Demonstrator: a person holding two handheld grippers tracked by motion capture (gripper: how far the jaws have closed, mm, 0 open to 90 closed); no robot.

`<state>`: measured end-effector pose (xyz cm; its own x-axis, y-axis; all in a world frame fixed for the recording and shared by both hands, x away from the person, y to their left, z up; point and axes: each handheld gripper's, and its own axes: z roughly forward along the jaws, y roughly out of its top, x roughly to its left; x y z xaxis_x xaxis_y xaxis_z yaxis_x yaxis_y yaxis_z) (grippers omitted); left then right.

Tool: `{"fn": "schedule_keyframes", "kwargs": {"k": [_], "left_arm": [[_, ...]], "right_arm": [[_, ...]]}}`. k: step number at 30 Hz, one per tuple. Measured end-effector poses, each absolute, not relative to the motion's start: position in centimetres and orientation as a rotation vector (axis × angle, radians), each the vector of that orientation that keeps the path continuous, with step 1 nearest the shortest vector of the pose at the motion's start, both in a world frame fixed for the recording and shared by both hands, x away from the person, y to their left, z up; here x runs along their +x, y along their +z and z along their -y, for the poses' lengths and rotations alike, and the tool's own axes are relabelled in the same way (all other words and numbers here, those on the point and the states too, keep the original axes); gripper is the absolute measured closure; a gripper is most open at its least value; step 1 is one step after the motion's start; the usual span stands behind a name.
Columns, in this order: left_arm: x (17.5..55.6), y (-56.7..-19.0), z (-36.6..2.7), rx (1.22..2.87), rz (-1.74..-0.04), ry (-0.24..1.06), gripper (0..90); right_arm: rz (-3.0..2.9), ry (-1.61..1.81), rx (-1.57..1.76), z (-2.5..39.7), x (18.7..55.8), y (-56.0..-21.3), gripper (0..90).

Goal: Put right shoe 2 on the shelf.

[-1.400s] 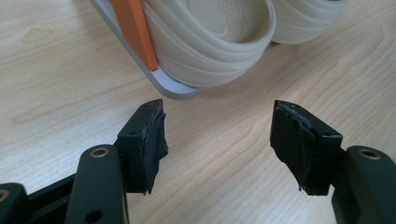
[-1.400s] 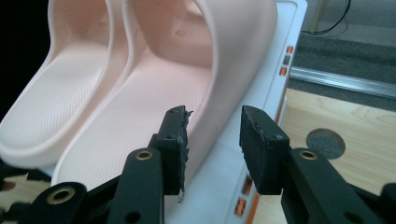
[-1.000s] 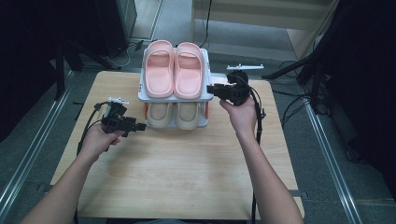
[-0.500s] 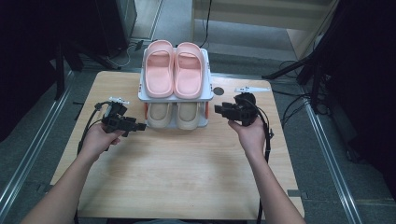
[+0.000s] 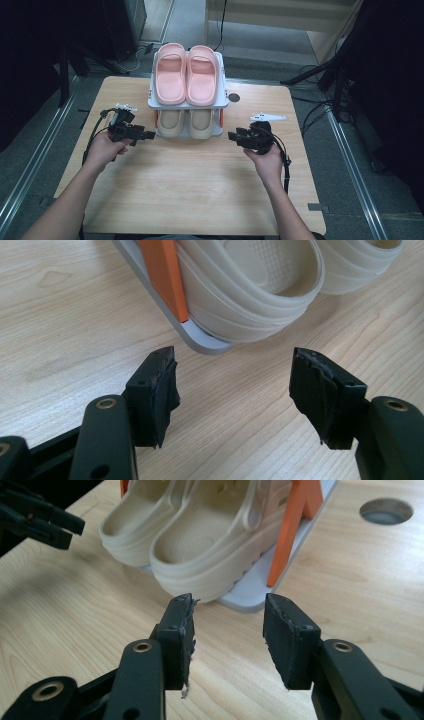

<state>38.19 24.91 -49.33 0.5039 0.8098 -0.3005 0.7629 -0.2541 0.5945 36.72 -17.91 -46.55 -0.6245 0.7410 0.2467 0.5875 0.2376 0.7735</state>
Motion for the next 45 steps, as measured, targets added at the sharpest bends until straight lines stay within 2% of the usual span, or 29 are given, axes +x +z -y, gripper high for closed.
{"fn": "schedule_keyframes", "kwargs": {"k": [21, 45], "left_arm": [[38.4, -49.9, -24.0, 2.083, -1.272, 0.065, 34.1], [38.4, -50.2, -23.6, 2.113, -1.264, 0.051, 33.6]], "right_arm": [[-2.38, 1.277, 1.311, 18.5, 38.6, -49.9, 50.0], [-2.403, 1.25, 1.308, 18.2, 38.7, -50.2, 48.8]]}}
